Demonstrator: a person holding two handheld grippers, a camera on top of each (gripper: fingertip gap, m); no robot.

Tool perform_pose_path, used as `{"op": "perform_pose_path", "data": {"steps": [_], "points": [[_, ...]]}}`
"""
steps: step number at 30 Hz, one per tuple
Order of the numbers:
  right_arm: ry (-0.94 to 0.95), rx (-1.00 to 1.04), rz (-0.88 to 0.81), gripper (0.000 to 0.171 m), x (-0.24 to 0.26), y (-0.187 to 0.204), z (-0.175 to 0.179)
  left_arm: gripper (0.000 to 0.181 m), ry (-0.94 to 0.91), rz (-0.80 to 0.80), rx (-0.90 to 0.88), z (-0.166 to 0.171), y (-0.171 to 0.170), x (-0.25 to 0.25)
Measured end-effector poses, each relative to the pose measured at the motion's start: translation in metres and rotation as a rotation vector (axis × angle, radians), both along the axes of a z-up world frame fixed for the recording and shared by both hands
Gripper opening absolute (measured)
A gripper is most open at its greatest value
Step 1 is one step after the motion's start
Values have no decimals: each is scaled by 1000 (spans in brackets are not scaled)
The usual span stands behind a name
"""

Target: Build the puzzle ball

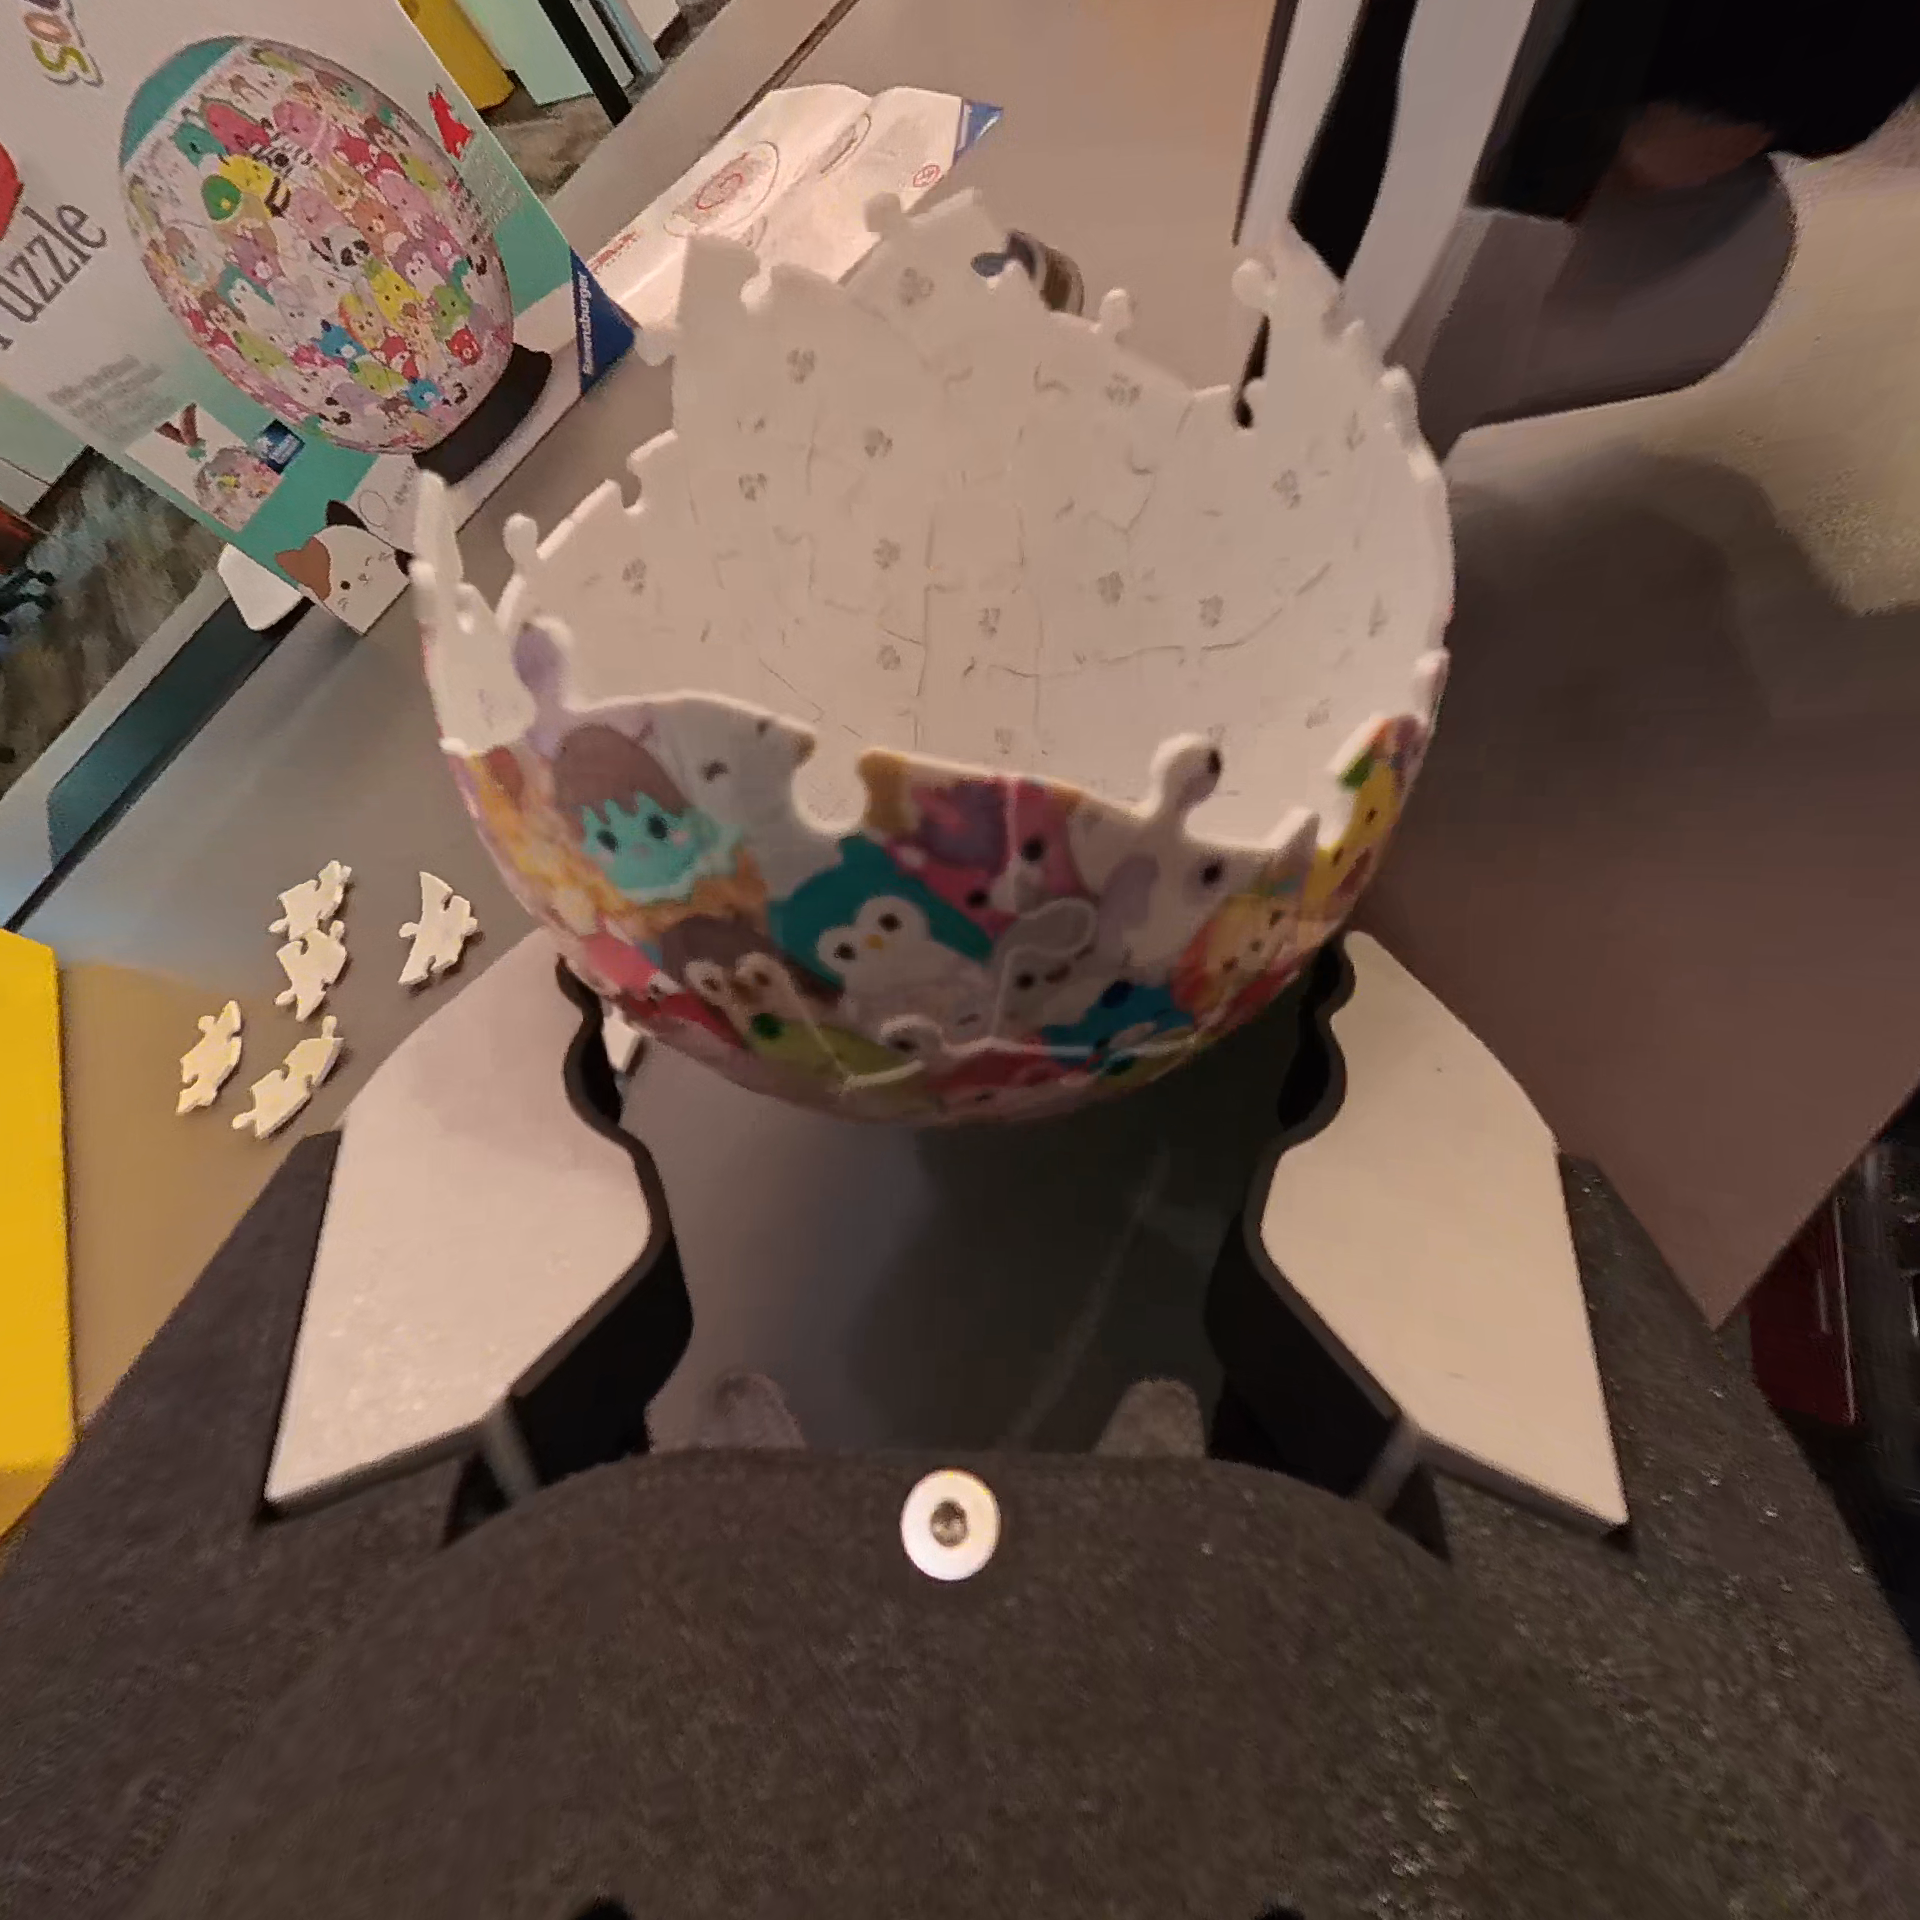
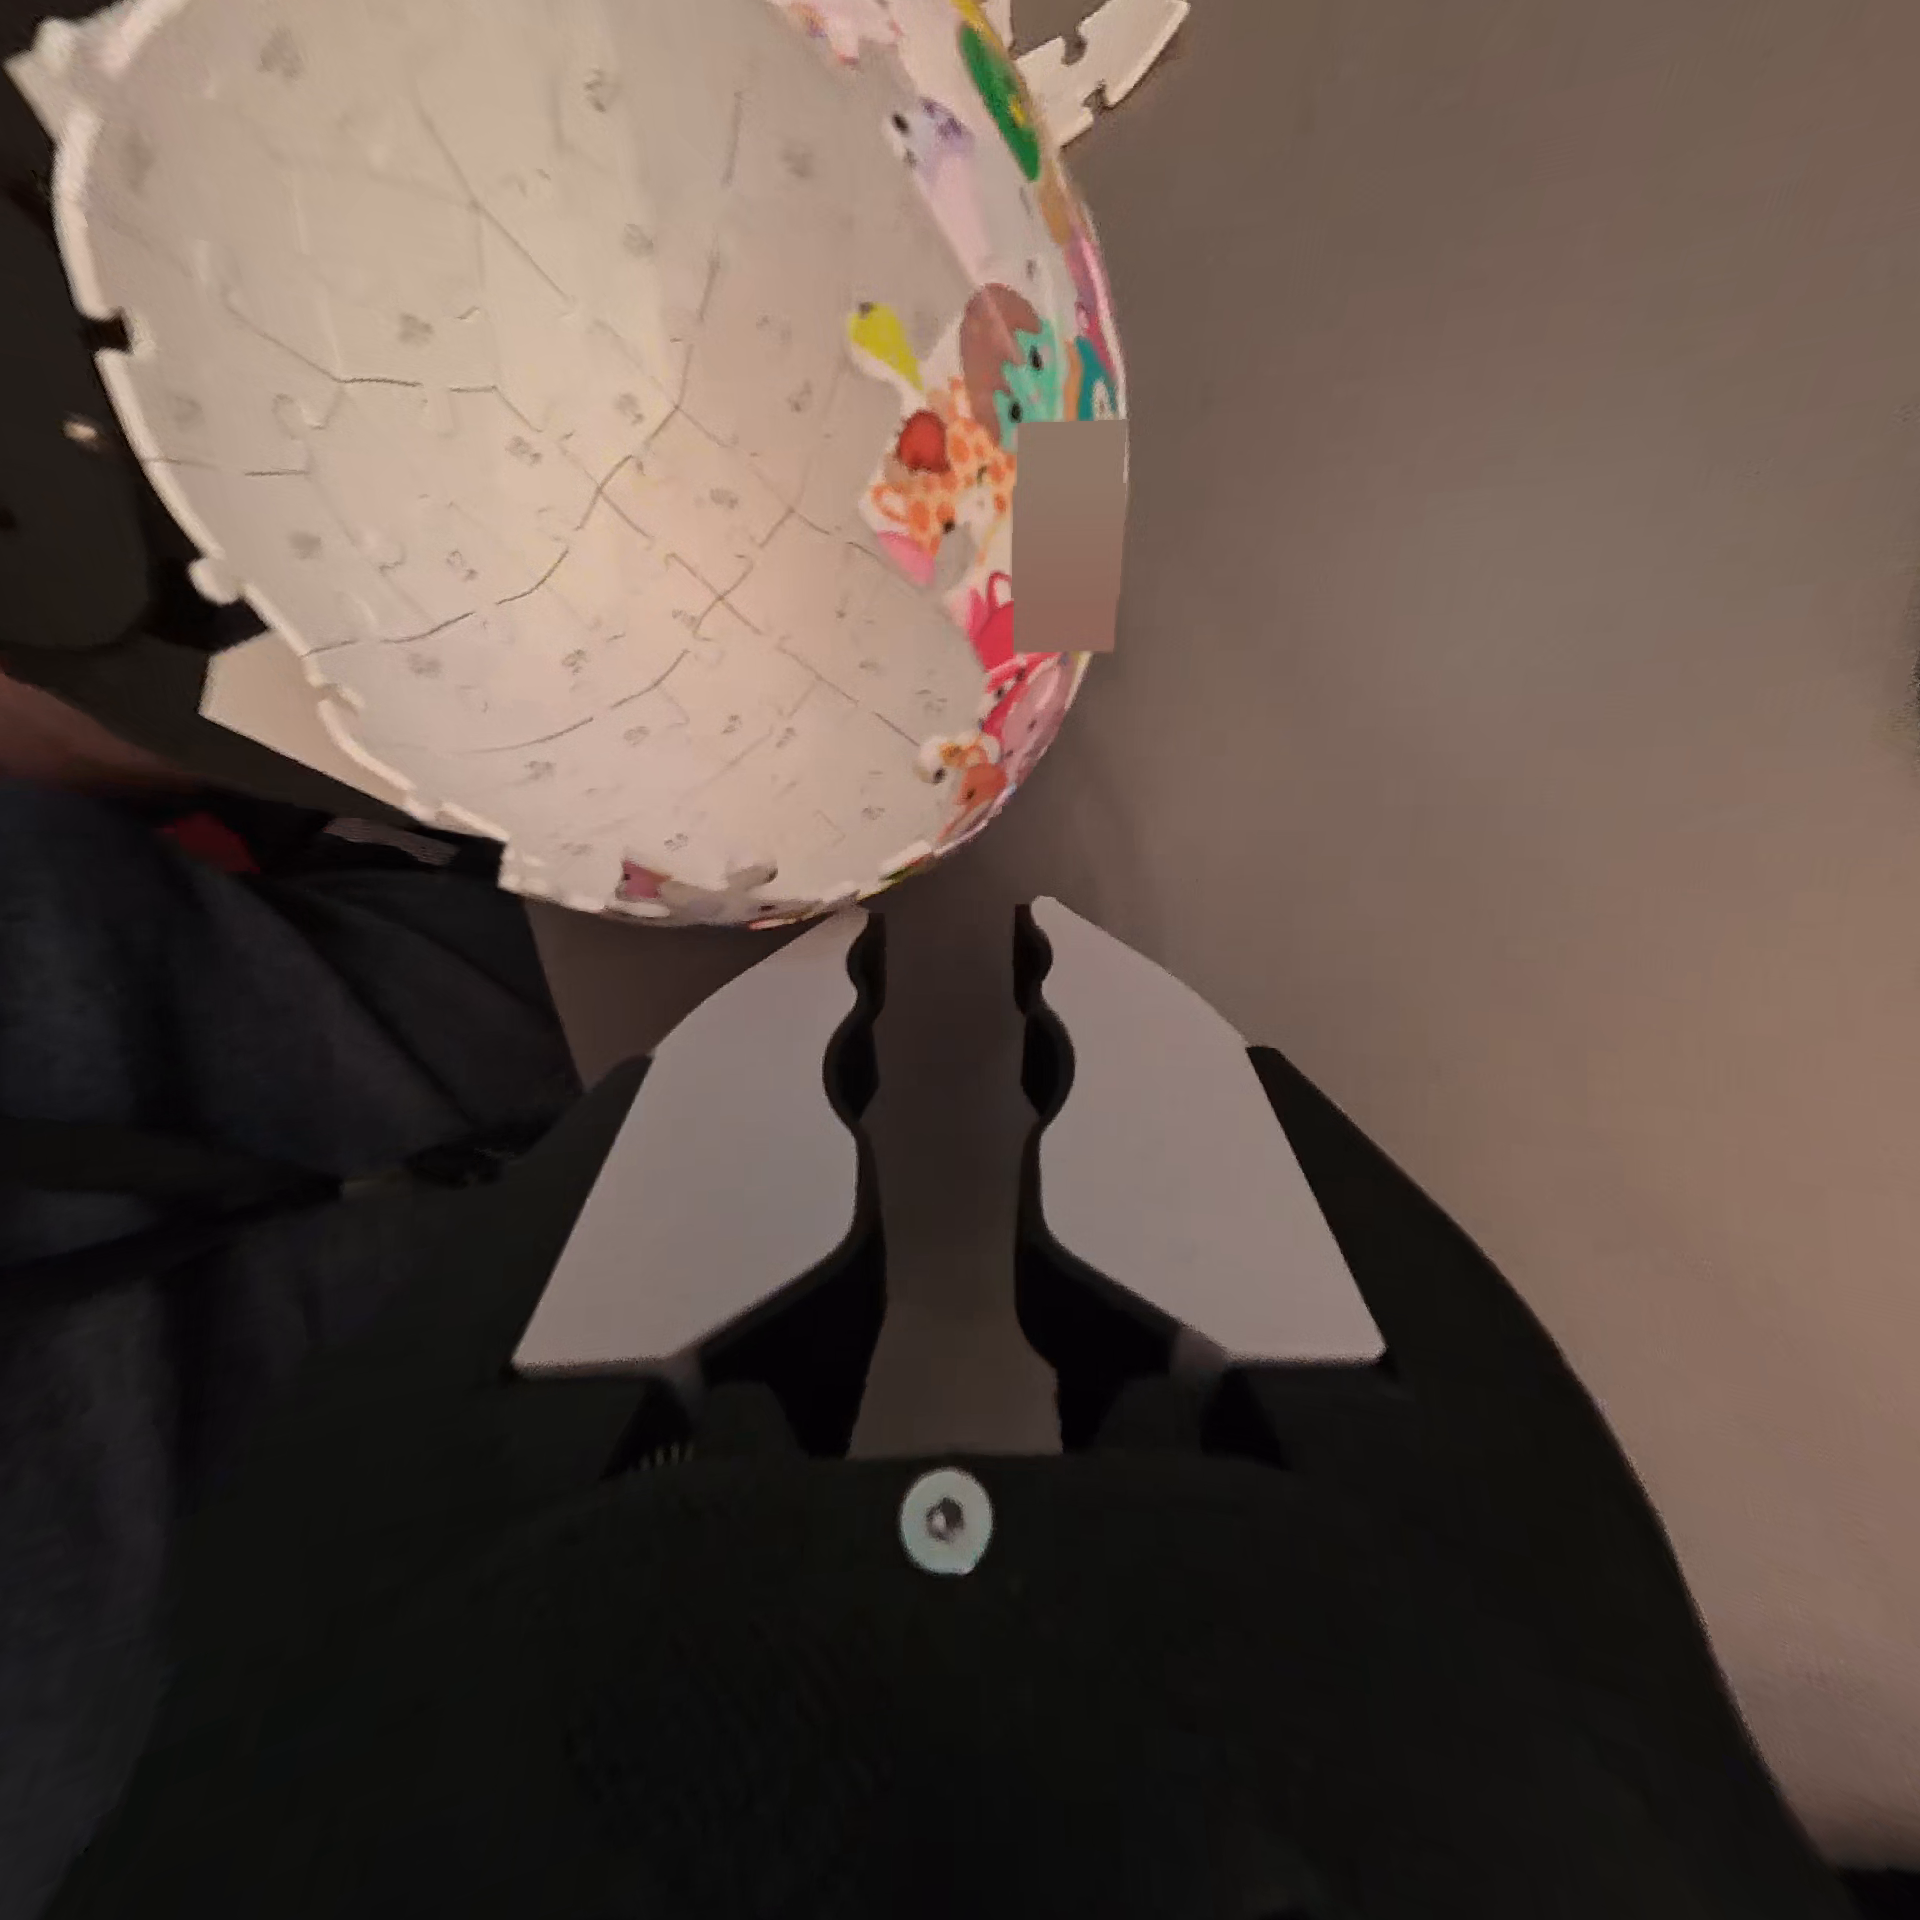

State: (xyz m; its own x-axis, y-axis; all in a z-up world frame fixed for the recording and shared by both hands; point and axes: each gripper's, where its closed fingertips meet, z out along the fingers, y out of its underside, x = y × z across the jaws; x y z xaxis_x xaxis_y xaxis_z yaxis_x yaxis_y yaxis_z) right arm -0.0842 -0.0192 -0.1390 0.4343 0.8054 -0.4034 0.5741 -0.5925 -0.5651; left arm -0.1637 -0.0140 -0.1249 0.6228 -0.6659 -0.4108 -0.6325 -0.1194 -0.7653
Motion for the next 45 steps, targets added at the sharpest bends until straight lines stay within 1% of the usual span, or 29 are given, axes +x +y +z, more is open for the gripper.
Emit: {"op": "perform_pose_path", "data": {"steps": [5, 10, 13, 16, 28, 39, 45], "points": [[-84, 99, 12, 20, 3, 14, -2, 125, -7, 0, 30, 3, -3, 1], [-167, 147, 7, 20, 16, 34, 0, 128, -26, 15, 31, 3, 14, 13], [-190, 156, -7, 18, 25, 46, 4, 129, -38, 26, 0, 1, 26, 21], [-197, 147, -15, 18, 29, 50, 6, 127, -47, 31, -39, -3, 29, 24], [-200, 150, -12, 20, 27, 44, 7, 121, -53, 7, -64, -4, 8, 17], [-180, 158, -25, 22, 24, 45, 9, 121, -52, 4, -82, -6, -3, 12], [-147, 160, -48, 22, 27, 48, 13, 122, -80, -1, -128, -7, -22, -5]]}}
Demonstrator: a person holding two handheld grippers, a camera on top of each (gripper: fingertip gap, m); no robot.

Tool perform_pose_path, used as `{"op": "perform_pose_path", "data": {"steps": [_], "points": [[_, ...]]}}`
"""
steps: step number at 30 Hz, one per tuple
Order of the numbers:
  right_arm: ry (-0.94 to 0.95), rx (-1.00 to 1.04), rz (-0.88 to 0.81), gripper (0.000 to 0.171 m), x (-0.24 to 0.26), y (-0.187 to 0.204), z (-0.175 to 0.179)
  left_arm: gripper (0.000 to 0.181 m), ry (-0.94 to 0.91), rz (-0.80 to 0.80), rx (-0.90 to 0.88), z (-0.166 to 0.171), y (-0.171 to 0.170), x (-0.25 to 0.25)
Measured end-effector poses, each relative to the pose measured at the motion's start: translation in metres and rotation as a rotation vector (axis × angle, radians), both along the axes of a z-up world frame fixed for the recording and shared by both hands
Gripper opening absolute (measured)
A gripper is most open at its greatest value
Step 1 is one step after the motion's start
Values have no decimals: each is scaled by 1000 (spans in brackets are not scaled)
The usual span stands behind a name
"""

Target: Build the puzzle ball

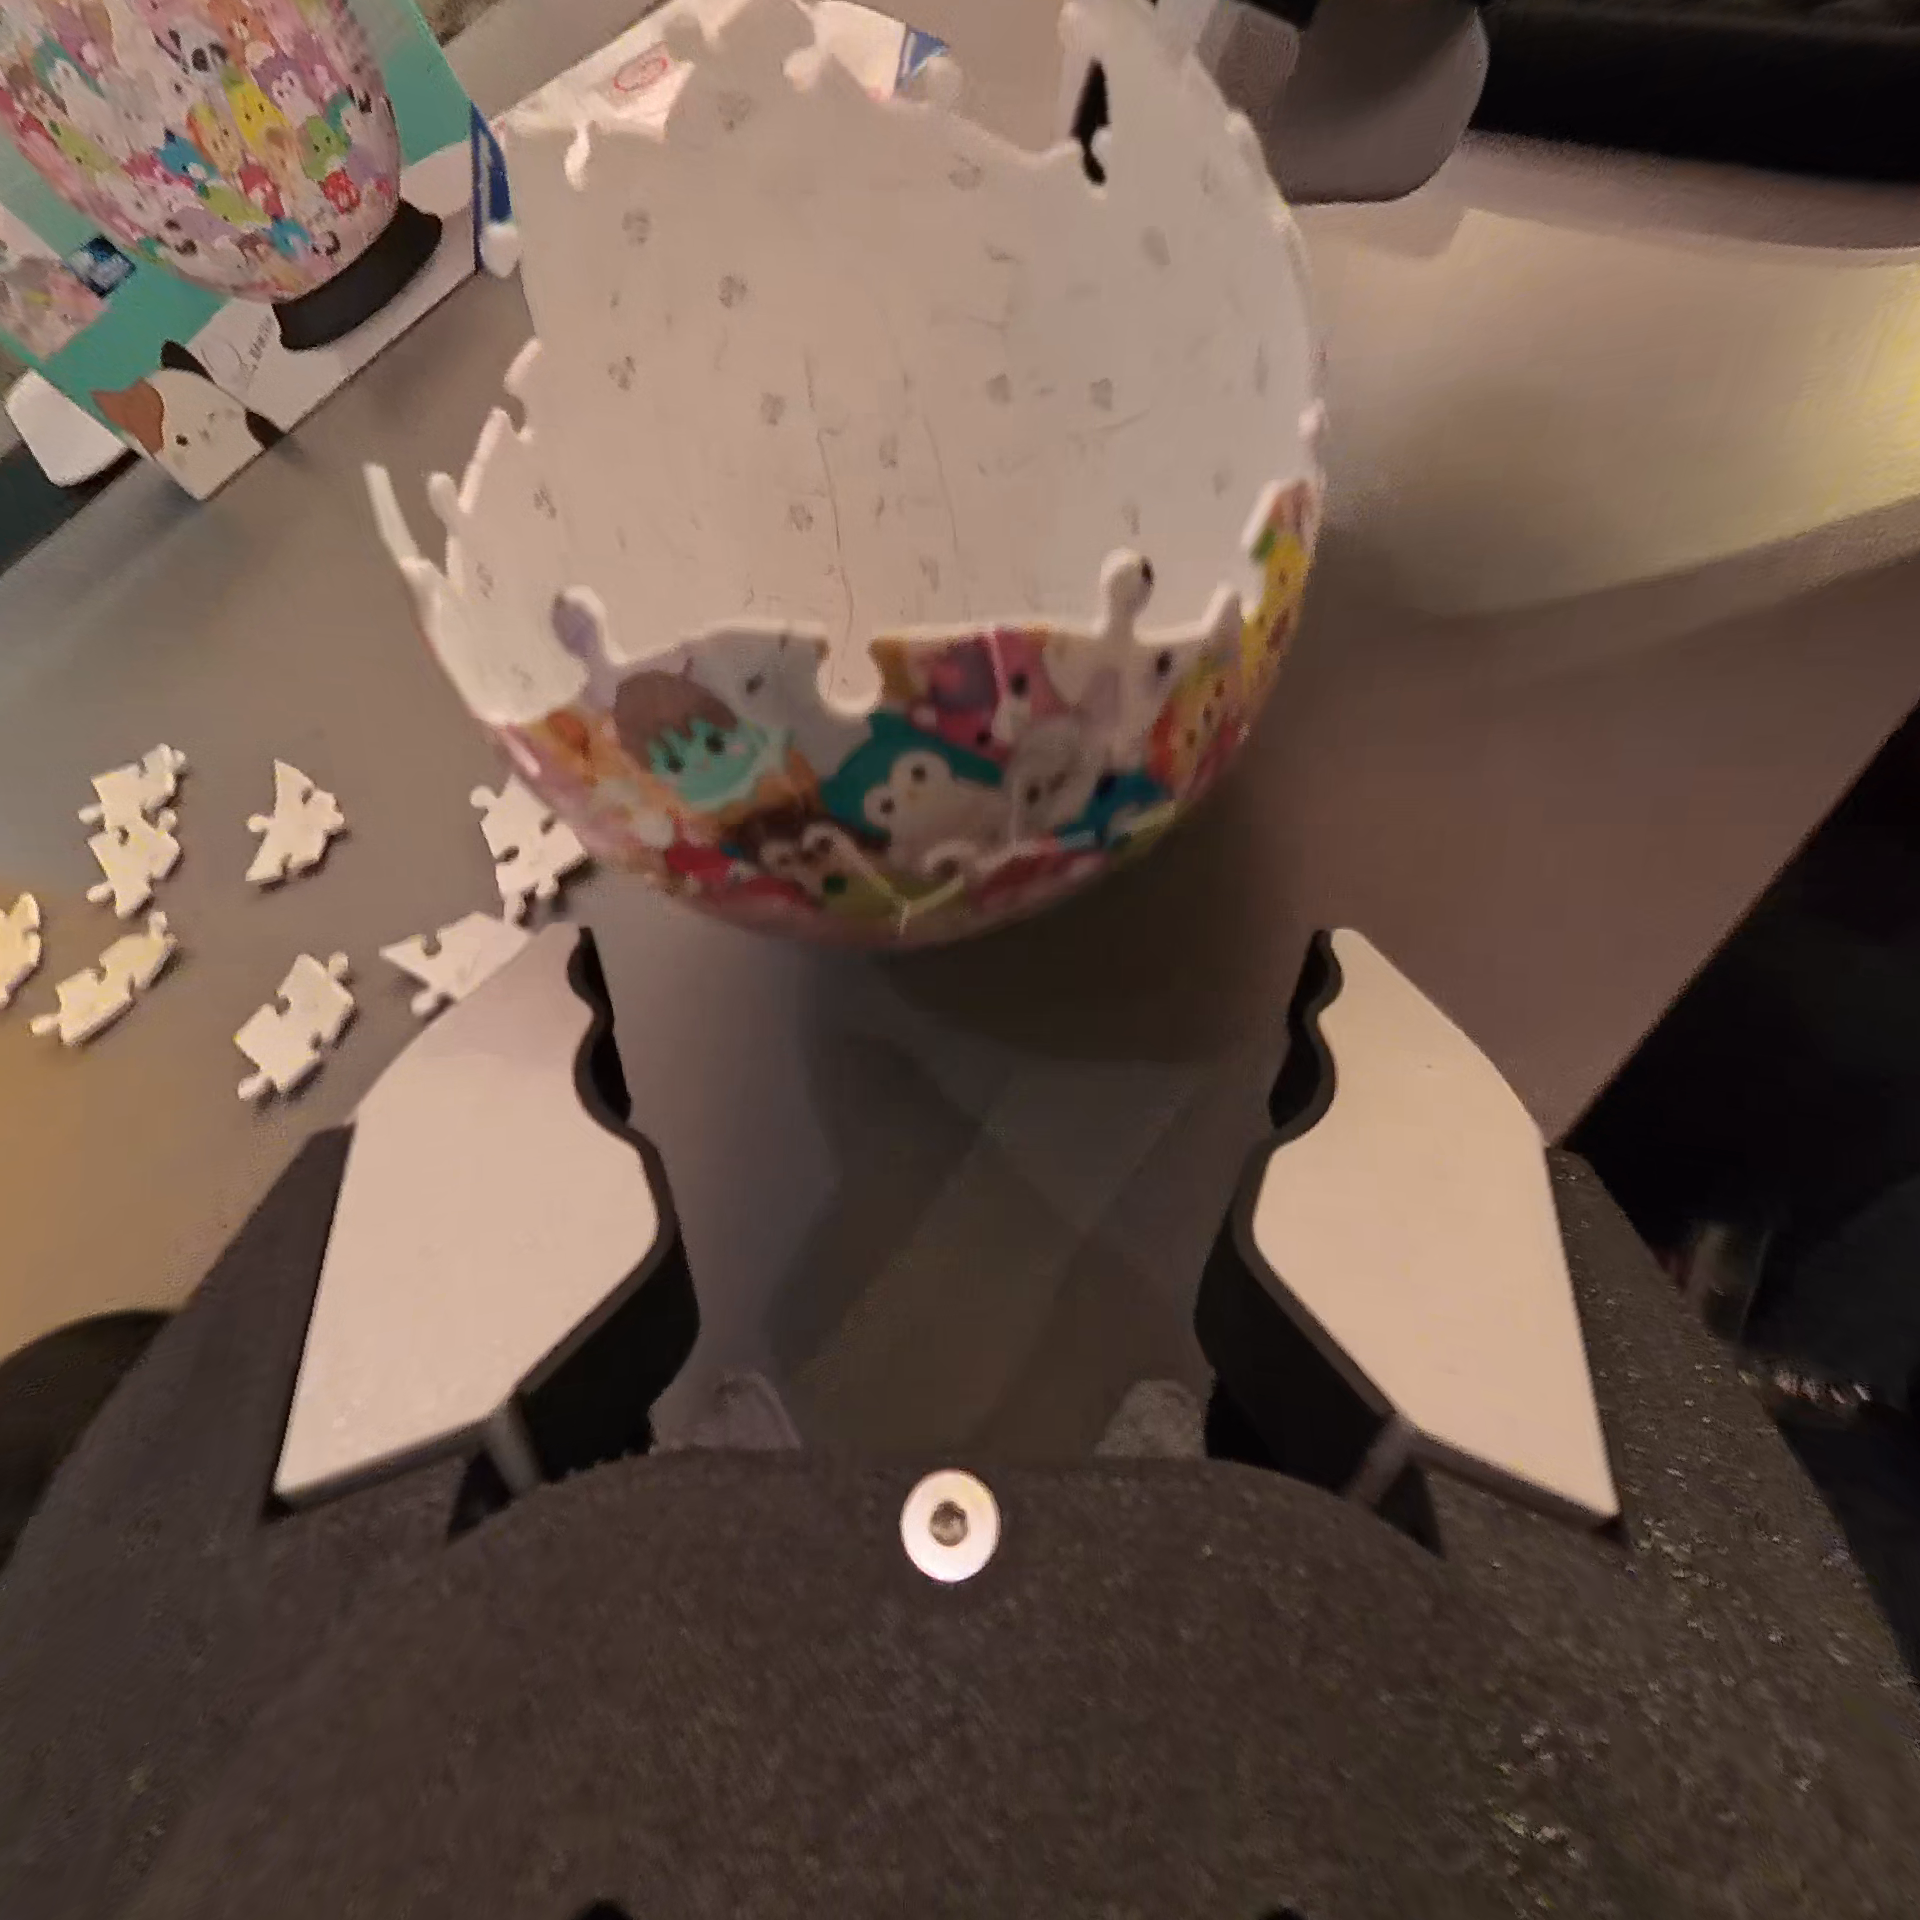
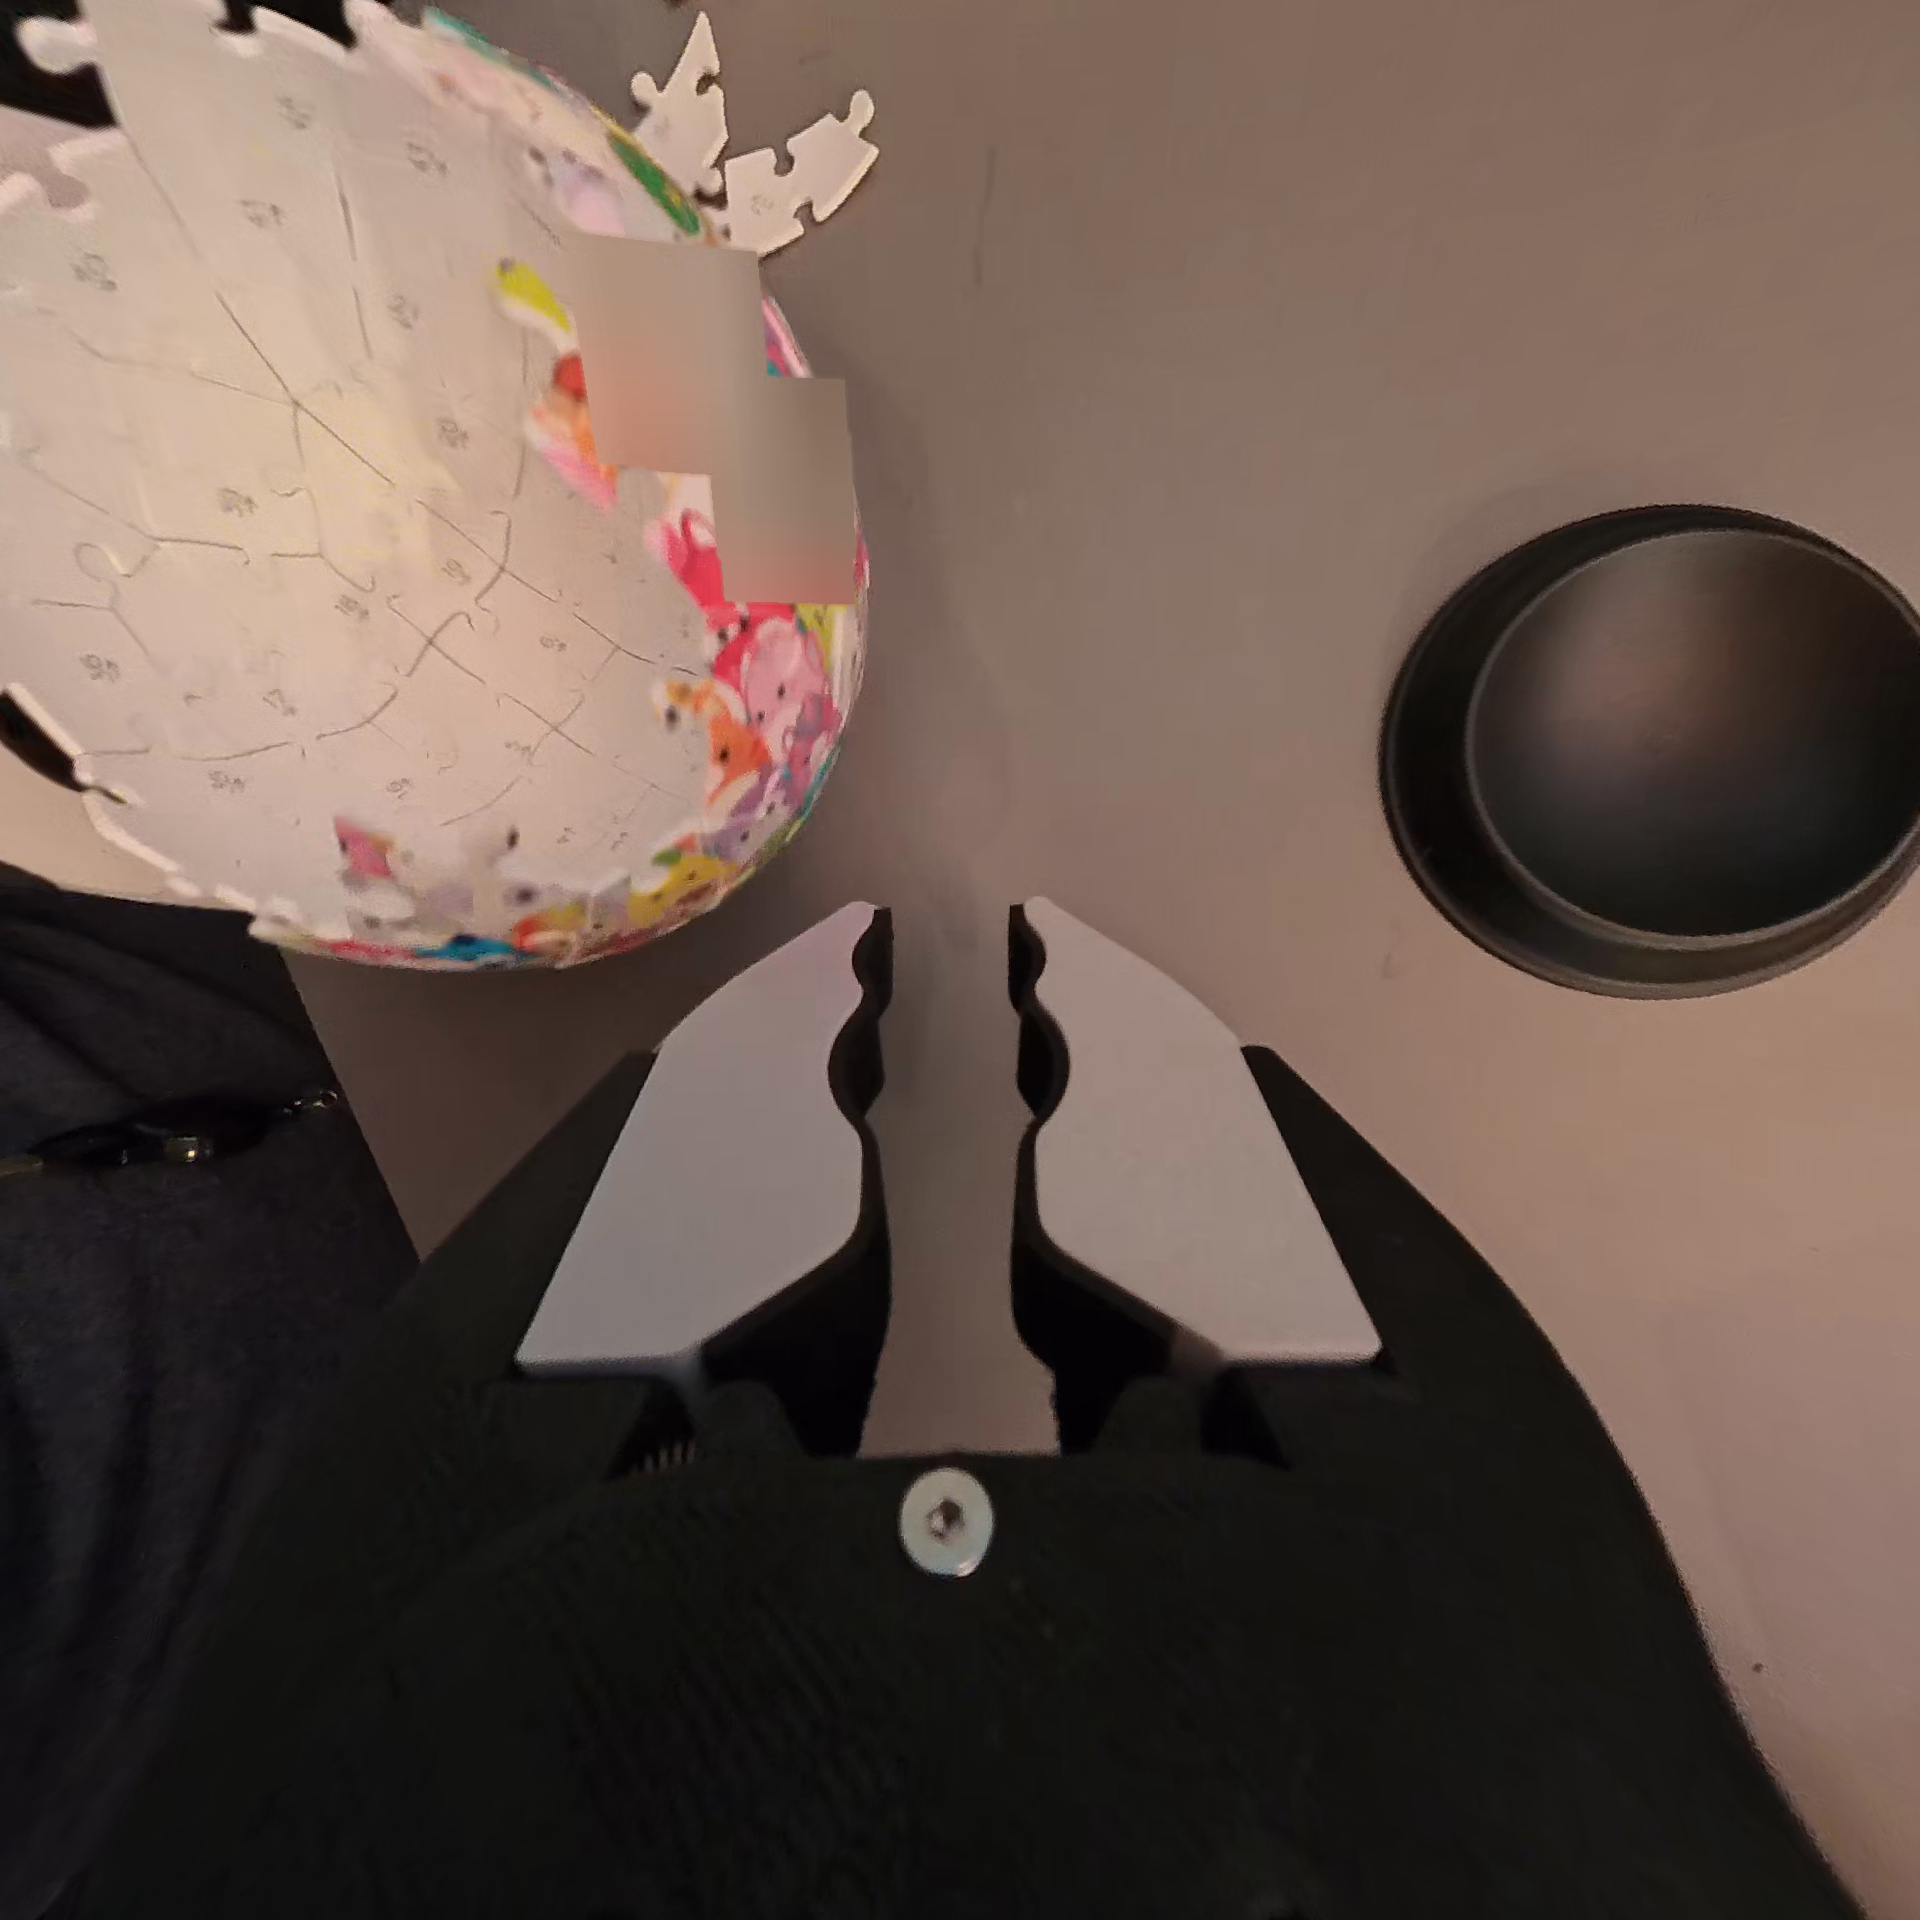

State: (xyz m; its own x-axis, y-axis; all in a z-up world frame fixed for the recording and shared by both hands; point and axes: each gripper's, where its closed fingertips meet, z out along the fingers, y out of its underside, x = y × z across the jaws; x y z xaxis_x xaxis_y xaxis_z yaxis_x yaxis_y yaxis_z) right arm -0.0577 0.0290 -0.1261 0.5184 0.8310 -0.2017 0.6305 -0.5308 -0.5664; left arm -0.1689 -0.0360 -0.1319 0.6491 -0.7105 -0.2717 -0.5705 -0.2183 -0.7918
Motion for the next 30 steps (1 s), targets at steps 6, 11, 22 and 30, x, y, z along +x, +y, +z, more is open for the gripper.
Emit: {"op": "perform_pose_path", "data": {"steps": [6, 11, 22, 30], "points": [[27, -15, 4, 22, -1, -5, -3, 116, -111, 17, -116, 16, -14, -51], [44, -19, 1, 22, -3, -6, -5, 91, -234, 95, -92, 67, 50, -111], [106, -8, -13, 22, -4, -1, 5, 62, 178, 60, -282, -12, 172, -103], [97, -21, 0, 22, 3, -3, 4, 42, 146, 51, -372, -20, 186, -94]]}}
